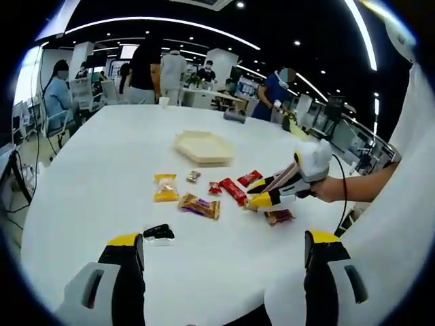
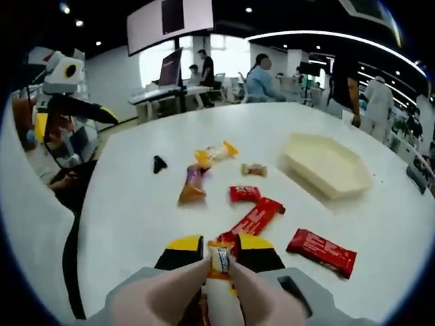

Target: Place the target food into the container with the food tongs after gripping and lifting it, then release it inside without dropping or visibly crushing the food.

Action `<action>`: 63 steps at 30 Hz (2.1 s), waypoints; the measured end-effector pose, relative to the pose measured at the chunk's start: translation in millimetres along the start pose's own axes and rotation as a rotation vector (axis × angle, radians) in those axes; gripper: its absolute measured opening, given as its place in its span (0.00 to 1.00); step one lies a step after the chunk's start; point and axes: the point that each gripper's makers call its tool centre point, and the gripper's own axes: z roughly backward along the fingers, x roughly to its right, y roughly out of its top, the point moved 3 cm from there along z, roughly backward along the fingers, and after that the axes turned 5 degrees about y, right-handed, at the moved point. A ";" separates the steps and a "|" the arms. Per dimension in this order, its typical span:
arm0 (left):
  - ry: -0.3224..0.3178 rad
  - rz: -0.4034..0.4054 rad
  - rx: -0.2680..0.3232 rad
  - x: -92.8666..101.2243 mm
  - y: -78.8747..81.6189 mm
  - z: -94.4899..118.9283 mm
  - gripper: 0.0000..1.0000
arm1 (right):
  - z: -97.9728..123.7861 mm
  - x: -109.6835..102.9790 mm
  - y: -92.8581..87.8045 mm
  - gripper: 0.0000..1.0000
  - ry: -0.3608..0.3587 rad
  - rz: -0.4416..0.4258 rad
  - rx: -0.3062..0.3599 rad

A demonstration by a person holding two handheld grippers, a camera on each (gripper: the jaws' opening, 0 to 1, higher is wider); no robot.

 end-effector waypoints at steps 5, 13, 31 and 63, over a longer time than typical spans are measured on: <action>-0.018 -0.007 0.023 -2.9 3.0 0.1 0.99 | 12.7 -0.4 5.2 0.18 -0.032 -0.100 0.020; -0.124 -0.055 0.049 -16.3 15.7 -3.5 0.98 | 39.0 2.5 18.6 0.18 -0.170 -0.324 0.140; -0.346 -0.088 0.021 -36.0 -7.2 21.3 0.98 | 83.8 -47.4 26.6 0.19 -0.440 -0.512 0.299; -0.226 -0.152 0.025 59.4 24.4 -39.0 0.99 | 190.2 22.4 7.1 0.19 -0.398 -0.420 0.350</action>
